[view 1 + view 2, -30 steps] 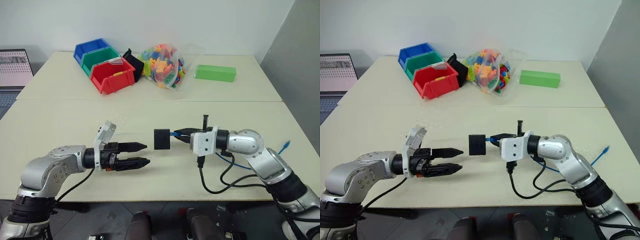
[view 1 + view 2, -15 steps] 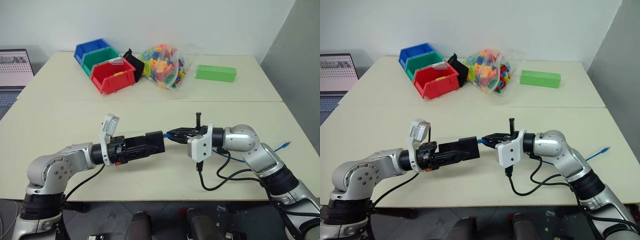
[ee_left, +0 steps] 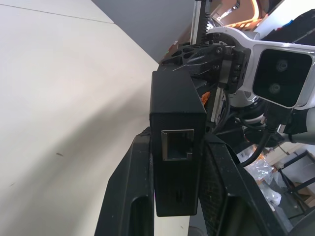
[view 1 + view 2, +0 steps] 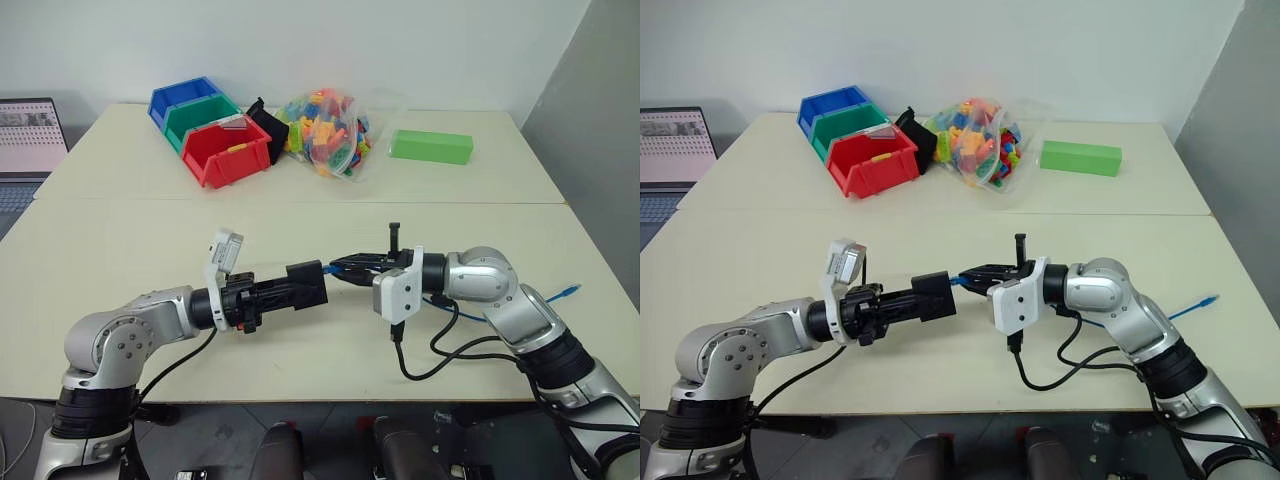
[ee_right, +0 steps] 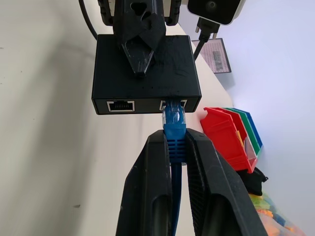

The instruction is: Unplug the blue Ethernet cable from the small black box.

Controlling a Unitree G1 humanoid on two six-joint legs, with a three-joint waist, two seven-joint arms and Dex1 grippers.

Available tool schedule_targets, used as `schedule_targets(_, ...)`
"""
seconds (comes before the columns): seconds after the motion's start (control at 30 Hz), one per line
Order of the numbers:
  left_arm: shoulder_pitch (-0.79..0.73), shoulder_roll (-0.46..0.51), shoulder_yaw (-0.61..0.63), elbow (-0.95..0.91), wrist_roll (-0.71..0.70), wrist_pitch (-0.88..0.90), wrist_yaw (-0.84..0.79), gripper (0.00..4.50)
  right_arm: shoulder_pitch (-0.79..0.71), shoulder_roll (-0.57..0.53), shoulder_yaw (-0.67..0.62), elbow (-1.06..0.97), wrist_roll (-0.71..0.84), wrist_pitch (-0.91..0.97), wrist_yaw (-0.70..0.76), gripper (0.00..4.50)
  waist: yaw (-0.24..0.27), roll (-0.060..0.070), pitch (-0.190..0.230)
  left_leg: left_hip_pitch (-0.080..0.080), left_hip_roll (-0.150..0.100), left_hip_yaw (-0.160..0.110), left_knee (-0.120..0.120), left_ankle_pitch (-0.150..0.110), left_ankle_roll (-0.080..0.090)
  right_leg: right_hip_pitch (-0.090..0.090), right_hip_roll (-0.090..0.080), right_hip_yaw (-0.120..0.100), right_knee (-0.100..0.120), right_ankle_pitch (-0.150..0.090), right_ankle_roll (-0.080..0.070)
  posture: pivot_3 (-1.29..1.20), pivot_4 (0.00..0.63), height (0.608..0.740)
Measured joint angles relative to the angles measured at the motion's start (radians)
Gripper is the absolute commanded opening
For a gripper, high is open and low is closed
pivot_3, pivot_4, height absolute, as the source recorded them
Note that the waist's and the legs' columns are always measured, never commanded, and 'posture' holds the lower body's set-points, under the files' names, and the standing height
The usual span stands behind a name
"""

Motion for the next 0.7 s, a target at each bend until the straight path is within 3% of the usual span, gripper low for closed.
schedule_targets(0.03, 0.002, 0.0, -0.003, 0.0, 0.002, -0.001, -0.001, 0.8, 0.003, -0.002, 0.0, -0.005, 0.0, 0.003, 0.003, 0.15, 0.0, 0.0, 0.0, 0.0, 0.0, 0.0, 0.0, 0.0, 0.0, 0.0, 0.0, 0.0, 0.0, 0.0, 0.0, 0.0, 0.15, 0.74)
schedule_targets(0.1, 0.003, 0.0, -0.009, 0.001, 0.007, -0.002, -0.004, 0.8, 0.01, -0.004, 0.0, -0.011, 0.0, 0.01, 0.01, 0.85, 0.0, 0.0, 0.0, 0.0, 0.0, 0.0, 0.0, 0.0, 0.0, 0.0, 0.0, 0.0, 0.0, 0.0, 0.0, 0.0, 0.15, 0.74)
schedule_targets(0.23, 0.004, 0.001, -0.018, 0.014, 0.023, -0.015, -0.022, 0.8, 0.019, -0.006, 0.0, -0.048, 0.001, 0.04, 0.028, 1.58, 0.0, 0.0, 0.0, 0.0, 0.0, 0.0, 0.0, 0.0, 0.0, 0.0, 0.0, 0.0, 0.0, 0.0, 0.0, 0.0, 0.15, 0.74)
schedule_targets(0.47, 0.017, 0.028, -0.053, 0.028, 0.1, -0.106, -0.118, 0.8, 0.1, -0.056, -0.097, -0.241, 0.319, 0.445, 0.131, 1.61, 0.008, 0.0, 0.0, 0.0, 0.0, -0.001, 0.0, 0.0, 0.0, 0.0, -0.001, 0.0, 0.0, 0.0, 0.0, 0.0, 0.15, 0.74)
schedule_targets(0.6, 0.017, 0.052, -0.086, 0.029, 0.156, -0.184, -0.196, 0.8, 0.103, -0.048, -0.208, -0.327, 0.641, 0.829, 0.105, 1.61, 0.006, 0.0, 0.0, 0.0, 0.0, -0.001, 0.0, 0.0, 0.0, 0.0, 0.0, 0.0, 0.0, 0.0, 0.0, 0.0, 0.15, 0.74)
schedule_targets(0.7, 0.014, 0.061, -0.101, 0.025, 0.187, -0.239, -0.245, 0.8, 0.103, -0.006, -0.246, -0.331, 0.784, 1.0, 0.055, 1.61, 0.005, 0.0, 0.0, 0.0, 0.0, -0.001, 0.0, 0.0, 0.0, 0.0, 0.0, 0.001, 0.0, -0.001, 0.001, 0.0, 0.15, 0.74)
